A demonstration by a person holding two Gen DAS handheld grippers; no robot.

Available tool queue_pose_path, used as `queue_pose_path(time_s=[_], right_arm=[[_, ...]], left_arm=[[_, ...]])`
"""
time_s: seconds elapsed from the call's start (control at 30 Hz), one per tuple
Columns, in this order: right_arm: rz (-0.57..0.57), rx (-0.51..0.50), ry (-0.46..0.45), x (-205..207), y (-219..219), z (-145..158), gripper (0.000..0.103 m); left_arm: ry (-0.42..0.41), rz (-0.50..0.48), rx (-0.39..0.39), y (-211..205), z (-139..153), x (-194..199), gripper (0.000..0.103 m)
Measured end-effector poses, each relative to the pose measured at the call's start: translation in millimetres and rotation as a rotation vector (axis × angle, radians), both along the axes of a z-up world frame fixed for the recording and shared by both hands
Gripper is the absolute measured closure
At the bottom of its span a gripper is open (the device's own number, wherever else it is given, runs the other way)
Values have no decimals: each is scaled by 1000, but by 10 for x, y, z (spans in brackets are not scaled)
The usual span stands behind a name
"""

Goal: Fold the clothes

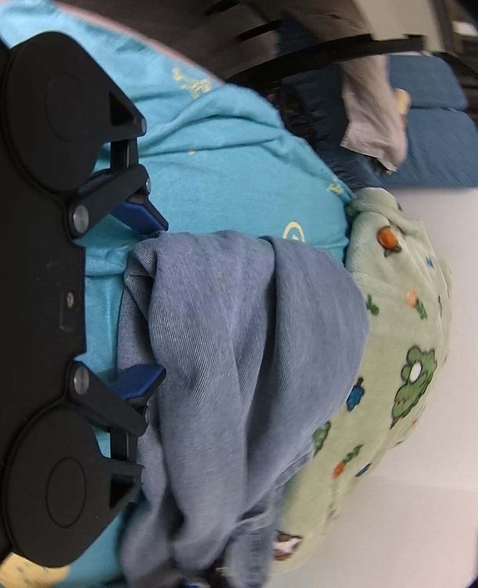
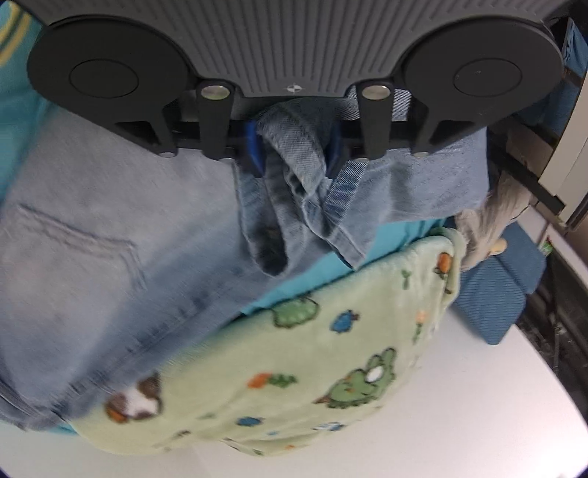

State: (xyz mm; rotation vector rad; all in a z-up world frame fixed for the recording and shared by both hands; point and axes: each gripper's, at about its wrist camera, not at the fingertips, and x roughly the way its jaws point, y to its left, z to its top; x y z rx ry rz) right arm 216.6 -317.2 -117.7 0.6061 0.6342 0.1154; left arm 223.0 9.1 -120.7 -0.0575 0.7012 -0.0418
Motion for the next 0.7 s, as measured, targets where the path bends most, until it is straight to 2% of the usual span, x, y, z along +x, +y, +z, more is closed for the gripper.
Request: queue_pose_path(time_s=[0.07,0.27,0.33,0.37,0.43,0.53,0.7], right_arm=[[-9,-19,13,-44,21,-1,78],[-16,-46,16,-106,50,-43,80],[-18,-49,9,-116,55,-36,82],[-17,-52,6,-120,60,-26,82],[-15,-60,0,-130,69,6,83],[-8,-69,-10,-181,70,92,86],[11,-90,-30,-399,48,307,86]], left_arm=[[-5,-2,-2,-5,-47,29,30],[-61,2,-10,3,-81,88,34],[-87,-3,-15,14,-47,70,53],[-97,7,-30,40,-13,63,58],[-110,28,-87,115,83,53,75],[-178,21,-129,156,330,-61,86],[-221,42,-218,316,627,-317,93]])
